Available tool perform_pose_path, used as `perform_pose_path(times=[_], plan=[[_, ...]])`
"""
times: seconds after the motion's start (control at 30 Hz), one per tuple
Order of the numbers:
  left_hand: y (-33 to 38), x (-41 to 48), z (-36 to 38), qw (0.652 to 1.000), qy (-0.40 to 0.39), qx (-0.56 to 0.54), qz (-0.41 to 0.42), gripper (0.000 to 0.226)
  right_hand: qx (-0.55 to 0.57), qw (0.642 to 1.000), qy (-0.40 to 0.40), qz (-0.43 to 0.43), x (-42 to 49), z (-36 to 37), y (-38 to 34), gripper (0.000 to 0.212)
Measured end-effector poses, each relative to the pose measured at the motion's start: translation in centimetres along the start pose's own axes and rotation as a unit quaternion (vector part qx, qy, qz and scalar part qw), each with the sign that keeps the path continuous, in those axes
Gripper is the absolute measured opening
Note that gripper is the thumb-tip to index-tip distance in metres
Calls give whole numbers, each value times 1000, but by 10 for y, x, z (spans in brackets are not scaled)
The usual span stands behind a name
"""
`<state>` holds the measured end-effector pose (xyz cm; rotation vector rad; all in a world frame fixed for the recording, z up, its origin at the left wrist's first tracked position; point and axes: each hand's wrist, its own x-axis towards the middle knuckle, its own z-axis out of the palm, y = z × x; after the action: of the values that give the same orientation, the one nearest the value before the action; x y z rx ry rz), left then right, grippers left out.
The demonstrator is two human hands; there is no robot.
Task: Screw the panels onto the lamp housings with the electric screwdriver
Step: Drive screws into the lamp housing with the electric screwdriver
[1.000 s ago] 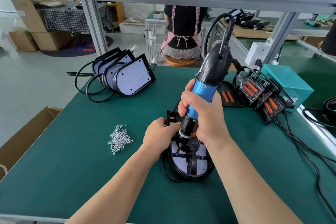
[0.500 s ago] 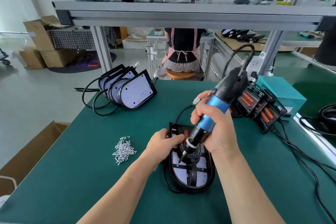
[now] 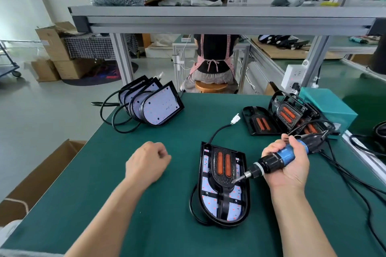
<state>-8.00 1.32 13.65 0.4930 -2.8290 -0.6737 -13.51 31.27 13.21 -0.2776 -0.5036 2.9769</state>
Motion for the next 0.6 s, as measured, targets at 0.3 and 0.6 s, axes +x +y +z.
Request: perform_pose_path(times=[0.3, 0.6], plan=[[-19, -7, -2, 993, -102, 51, 40, 19, -7, 1000, -19, 10, -1, -1, 5, 11], [-18, -17, -3, 990, -95, 79, 71, 12, 0, 1000, -15, 2, -2, -4, 0, 10]])
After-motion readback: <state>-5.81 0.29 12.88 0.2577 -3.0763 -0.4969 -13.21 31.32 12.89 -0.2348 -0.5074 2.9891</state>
